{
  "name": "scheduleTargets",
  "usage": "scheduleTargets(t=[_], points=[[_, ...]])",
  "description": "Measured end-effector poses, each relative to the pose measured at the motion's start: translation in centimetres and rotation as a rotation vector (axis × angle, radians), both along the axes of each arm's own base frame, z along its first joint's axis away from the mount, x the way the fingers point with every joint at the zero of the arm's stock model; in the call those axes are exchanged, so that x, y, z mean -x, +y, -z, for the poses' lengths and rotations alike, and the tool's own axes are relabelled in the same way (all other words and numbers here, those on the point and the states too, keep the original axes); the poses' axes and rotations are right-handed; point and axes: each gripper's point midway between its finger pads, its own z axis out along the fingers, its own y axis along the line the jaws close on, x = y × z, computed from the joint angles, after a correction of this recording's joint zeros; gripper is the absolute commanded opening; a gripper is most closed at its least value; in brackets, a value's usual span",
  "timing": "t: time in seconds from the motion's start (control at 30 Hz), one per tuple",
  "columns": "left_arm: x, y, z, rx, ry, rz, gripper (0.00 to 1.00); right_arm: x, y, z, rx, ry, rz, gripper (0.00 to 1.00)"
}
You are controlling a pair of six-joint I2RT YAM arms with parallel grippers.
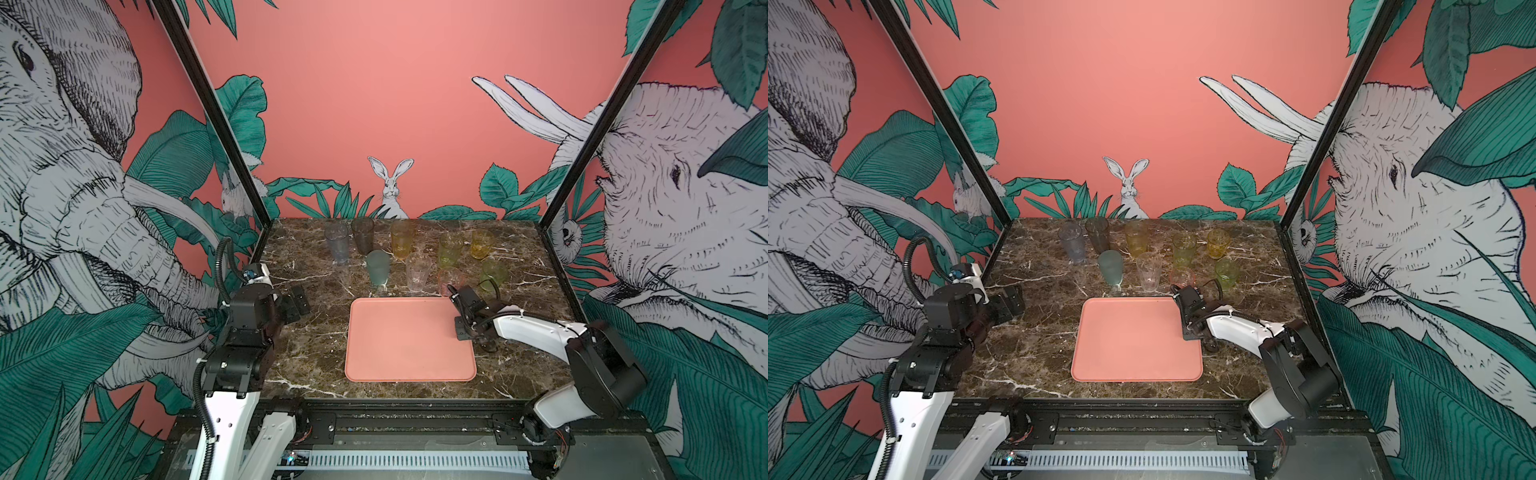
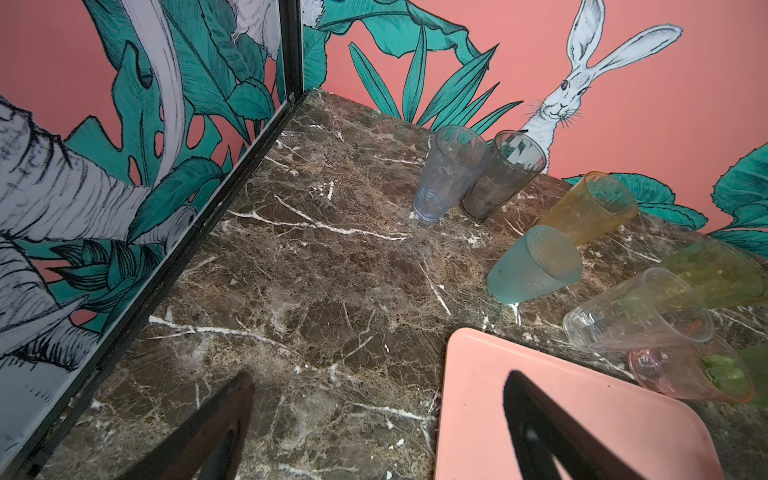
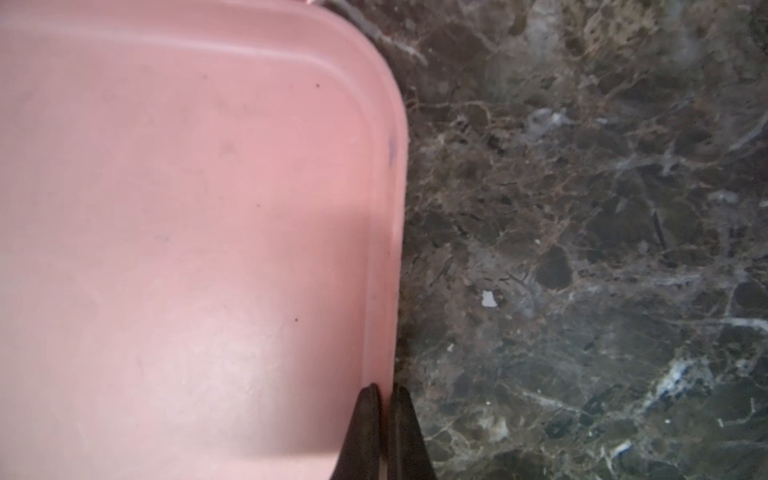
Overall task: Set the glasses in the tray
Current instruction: 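Drag the pink tray with the right gripper toward the table centre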
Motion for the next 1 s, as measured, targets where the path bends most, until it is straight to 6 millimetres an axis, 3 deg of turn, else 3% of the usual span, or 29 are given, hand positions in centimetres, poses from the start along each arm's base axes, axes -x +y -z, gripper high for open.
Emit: scheduleTargets(t=[0.27,0.8,1.0], points=[[-0.3,-0.1,0.1,0.006,0.001,0.004,0.94,-0.3,-2.0,0.0,0.014,0.026,0.02,0.0],[-0.8,-0.5,0.4,0.026,0.006,0.013,0.95,-0.1,-1.8,0.5,0.005,0.052,0.005,0.0],[-1.0,-0.5,0.5,0.027,0.012,0.012,0.95,0.0,-1.7,0.6,-0.005,0.058,0.008,0.11]])
